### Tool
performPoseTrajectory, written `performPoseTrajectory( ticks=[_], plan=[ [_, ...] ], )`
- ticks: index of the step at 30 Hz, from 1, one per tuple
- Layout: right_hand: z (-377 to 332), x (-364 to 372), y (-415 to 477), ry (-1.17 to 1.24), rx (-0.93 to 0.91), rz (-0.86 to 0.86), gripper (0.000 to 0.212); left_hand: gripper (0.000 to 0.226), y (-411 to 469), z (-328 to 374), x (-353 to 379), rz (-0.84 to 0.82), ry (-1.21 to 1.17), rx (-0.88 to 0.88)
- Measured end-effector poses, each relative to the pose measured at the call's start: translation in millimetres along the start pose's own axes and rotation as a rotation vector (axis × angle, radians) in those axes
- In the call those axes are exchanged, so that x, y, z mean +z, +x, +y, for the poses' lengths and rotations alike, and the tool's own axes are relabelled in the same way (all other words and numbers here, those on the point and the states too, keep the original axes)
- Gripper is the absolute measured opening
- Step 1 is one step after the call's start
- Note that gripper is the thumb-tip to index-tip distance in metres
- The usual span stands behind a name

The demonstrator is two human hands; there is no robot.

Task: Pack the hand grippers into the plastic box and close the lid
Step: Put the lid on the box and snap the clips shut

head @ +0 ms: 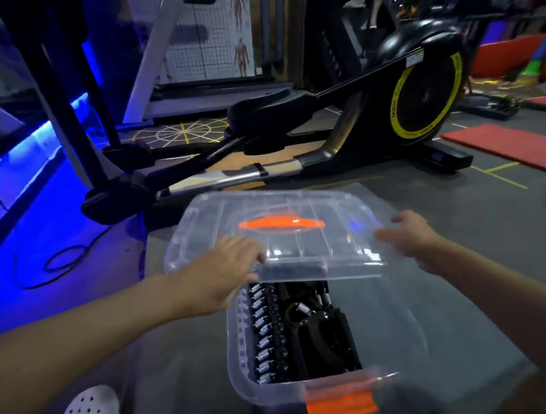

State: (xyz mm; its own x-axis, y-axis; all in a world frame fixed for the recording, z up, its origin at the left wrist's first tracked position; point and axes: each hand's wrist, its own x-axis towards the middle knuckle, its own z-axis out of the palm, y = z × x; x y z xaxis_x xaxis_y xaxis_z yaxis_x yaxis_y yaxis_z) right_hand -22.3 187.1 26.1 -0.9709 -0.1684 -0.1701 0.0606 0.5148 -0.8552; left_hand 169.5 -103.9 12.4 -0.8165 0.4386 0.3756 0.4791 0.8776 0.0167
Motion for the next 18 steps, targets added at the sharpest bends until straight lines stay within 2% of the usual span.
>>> performPoseTrajectory(
  ticks=[2,5,9,10,11,12,13,15,18],
  plan=[
    [18,-5,-14,-0.085,0.06,0.027,0.063,0.056,-7,-5,13,-0.091,0.078,0.011],
    [31,-2,-41,-0.142,0.086,-0.032,0.068,0.081,-15,-18,24,-0.188,0.245,-0.026],
    [37,-2,-74,-0.395,0.094,-0.178,0.075,0.092,-10,-23,24,-0.158,0.341,-0.162],
    [35,-5,-80,-0.493,0.091,-0.223,0.076,0.087,-6,-19,26,-0.145,0.313,-0.236],
    [33,-10,-84,-0.611,0.076,-0.248,0.077,0.071,-2,-13,29,-0.135,0.225,-0.351],
    [34,-15,-84,-0.749,0.037,-0.239,0.08,0.048,3,-6,32,-0.116,0.111,-0.483],
    [36,-19,-81,-0.888,-0.029,-0.2,0.082,0.04,7,2,34,-0.072,-0.027,-0.606],
    [40,-23,-79,-1.034,-0.211,-0.171,0.075,0.056,15,19,40,-0.034,-0.247,-0.782],
    [41,-25,-87,-1.03,-0.328,-0.255,0.063,0.062,20,33,48,-0.056,-0.256,-0.835]
  ],
)
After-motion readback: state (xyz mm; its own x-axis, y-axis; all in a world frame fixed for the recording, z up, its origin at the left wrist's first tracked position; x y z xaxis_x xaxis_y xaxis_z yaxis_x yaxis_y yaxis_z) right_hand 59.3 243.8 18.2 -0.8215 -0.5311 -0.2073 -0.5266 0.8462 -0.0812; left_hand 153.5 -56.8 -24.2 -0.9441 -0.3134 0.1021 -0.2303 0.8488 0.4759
